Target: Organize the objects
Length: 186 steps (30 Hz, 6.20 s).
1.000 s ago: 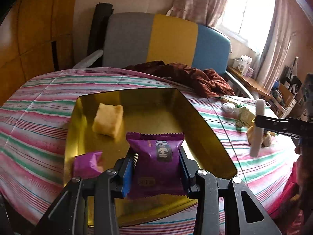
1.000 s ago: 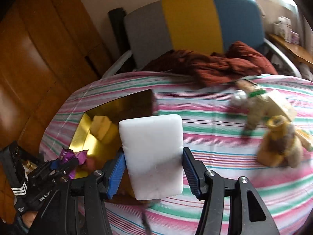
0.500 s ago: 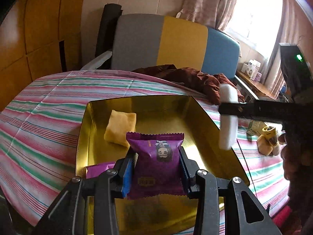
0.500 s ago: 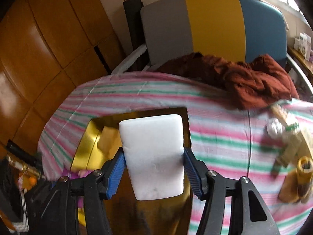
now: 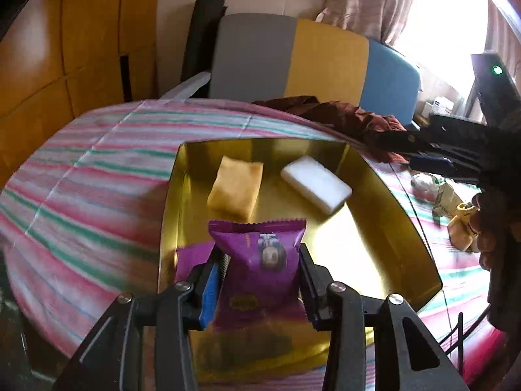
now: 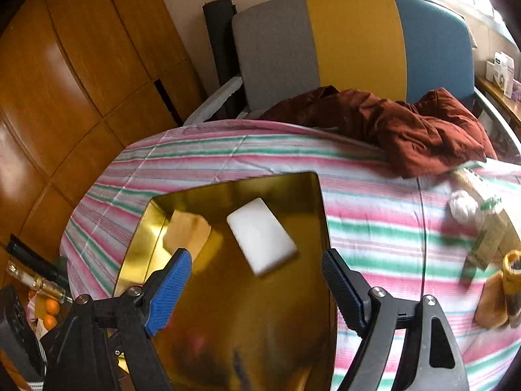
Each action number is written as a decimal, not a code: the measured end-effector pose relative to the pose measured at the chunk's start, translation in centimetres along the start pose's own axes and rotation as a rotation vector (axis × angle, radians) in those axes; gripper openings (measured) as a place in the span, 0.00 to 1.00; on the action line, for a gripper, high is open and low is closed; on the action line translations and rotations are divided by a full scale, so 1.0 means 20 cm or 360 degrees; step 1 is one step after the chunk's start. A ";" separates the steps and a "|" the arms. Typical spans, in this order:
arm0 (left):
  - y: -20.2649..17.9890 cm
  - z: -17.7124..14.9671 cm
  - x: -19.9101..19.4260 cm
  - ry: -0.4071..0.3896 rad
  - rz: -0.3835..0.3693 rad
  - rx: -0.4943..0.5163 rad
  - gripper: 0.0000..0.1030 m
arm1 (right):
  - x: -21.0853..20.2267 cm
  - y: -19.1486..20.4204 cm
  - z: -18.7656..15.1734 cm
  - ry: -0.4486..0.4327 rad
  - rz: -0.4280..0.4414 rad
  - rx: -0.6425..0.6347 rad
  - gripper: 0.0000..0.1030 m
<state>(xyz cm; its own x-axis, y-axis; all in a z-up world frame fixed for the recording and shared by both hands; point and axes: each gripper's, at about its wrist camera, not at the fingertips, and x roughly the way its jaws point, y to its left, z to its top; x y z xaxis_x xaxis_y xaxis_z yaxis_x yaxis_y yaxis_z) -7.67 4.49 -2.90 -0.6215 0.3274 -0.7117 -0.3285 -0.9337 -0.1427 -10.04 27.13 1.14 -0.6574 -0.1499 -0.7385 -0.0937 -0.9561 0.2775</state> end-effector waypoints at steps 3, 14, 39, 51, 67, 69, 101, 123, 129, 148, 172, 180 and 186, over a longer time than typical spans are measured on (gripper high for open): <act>0.02 -0.04 -0.02 -0.0008 0.0026 -0.0018 0.63 | -0.03 0.00 -0.05 -0.0002 -0.0002 0.0013 0.81; -0.08 -0.04 -0.10 -0.0056 -0.0028 0.0020 0.75 | -0.12 -0.04 -0.19 -0.0017 -0.0067 0.0010 0.81; -0.30 -0.11 -0.18 -0.0087 0.0027 0.0188 0.84 | -0.24 -0.16 -0.36 -0.0067 -0.0287 -0.0040 0.81; -0.36 -0.11 -0.22 -0.0159 0.0080 0.0306 0.87 | -0.34 -0.40 -0.38 -0.0079 -0.0415 0.0115 0.81; -0.51 -0.09 -0.21 -0.0179 0.0066 0.0452 0.87 | -0.59 -0.87 -0.36 -0.0148 -0.0594 0.0373 0.81; -0.54 -0.08 -0.20 -0.0179 0.0055 0.0471 0.87 | -0.63 -0.94 -0.35 -0.0159 -0.0618 0.0411 0.81; -1.19 -0.15 0.02 -0.0004 -0.0334 0.0842 0.87 | -0.83 -2.11 -0.47 -0.0201 -0.0834 0.1262 0.81; -1.31 -0.21 0.15 0.0129 -0.0378 0.0870 0.87 | -0.51 -2.05 -0.50 0.0358 -0.0462 0.0981 0.80; -1.33 -0.21 0.14 0.0137 -0.0410 0.0874 0.87 | -0.51 -1.86 -0.58 0.0465 -0.0249 0.0895 0.80; -1.68 -0.12 0.05 0.0002 -0.0757 0.1036 0.84 | -0.75 -1.99 -0.61 0.0371 -0.0421 0.0954 0.78; -2.08 -0.22 0.39 0.0275 -0.0746 0.1380 0.79 | -0.64 -2.16 -0.55 0.0605 -0.0436 0.0742 0.68; -2.12 -0.11 0.30 0.0241 -0.0931 0.1302 0.79 | -0.73 -2.31 -0.61 0.0477 -0.0291 0.1004 0.73; -2.34 -0.02 0.43 0.0456 -0.0914 0.1204 0.79 | -0.81 -2.45 -0.68 0.0313 -0.0177 0.1254 0.73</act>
<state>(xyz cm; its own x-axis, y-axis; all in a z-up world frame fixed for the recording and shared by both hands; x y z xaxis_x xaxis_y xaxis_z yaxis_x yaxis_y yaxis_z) 2.76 50.99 -2.59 -0.0631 0.5603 -0.8259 -0.9554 -0.2730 -0.1123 15.27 72.98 -8.88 -0.4769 -0.1760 -0.8611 -0.6968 -0.5214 0.4925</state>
